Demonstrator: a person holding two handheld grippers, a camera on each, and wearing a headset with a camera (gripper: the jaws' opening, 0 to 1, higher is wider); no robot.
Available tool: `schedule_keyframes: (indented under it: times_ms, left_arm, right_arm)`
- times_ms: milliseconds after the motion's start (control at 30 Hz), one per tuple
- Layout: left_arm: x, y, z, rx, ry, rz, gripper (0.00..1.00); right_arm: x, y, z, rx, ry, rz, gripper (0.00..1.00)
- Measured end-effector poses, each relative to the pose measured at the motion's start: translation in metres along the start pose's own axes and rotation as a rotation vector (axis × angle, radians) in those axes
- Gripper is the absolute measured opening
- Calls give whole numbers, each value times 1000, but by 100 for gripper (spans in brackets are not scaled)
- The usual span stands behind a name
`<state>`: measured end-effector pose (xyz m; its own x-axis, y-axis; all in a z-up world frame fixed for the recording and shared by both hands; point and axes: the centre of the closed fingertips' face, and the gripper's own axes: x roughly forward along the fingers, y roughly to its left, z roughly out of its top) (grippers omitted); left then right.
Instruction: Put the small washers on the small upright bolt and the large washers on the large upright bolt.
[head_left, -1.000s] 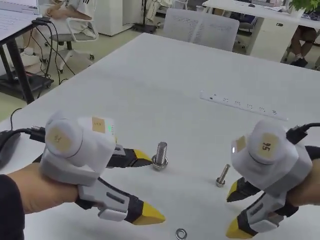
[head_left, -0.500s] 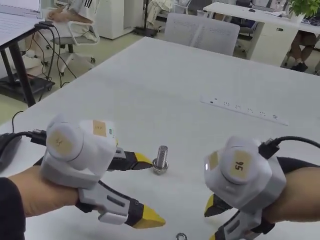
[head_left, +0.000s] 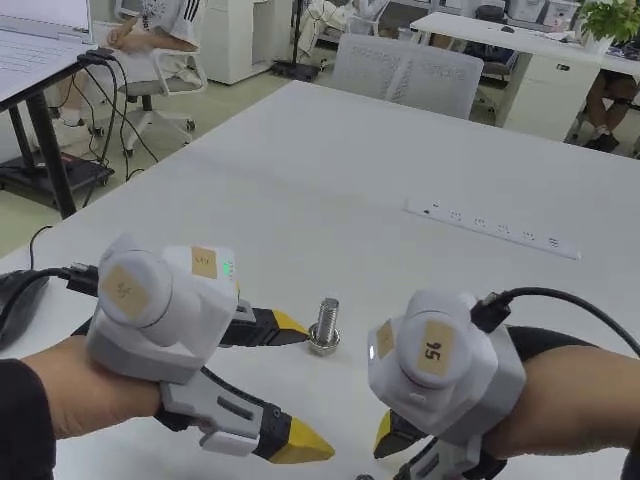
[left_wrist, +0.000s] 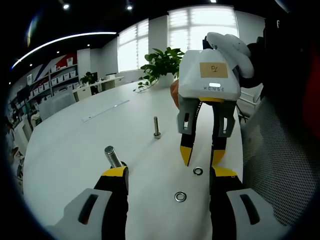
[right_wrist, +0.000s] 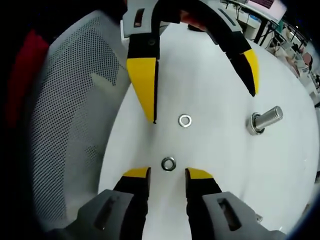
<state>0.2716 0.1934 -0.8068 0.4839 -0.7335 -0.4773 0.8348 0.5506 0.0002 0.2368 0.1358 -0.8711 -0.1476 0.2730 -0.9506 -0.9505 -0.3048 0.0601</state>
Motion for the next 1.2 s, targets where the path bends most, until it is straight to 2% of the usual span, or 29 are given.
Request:
schedule_keyframes:
  times_ms: [267, 600, 1200]
  left_arm:
    - [0, 0, 1, 0, -3, 1, 64]
    - [-1, 1, 2, -2, -9, 8, 64]
    - [-1, 3, 1, -4, -7, 9, 63]
  right_arm:
    - [6, 2, 3, -30, 14, -1, 27]
    - [7, -1, 4, -103, 51, -43, 22]
    - [7, -6, 3, -111, 40, -55, 15]
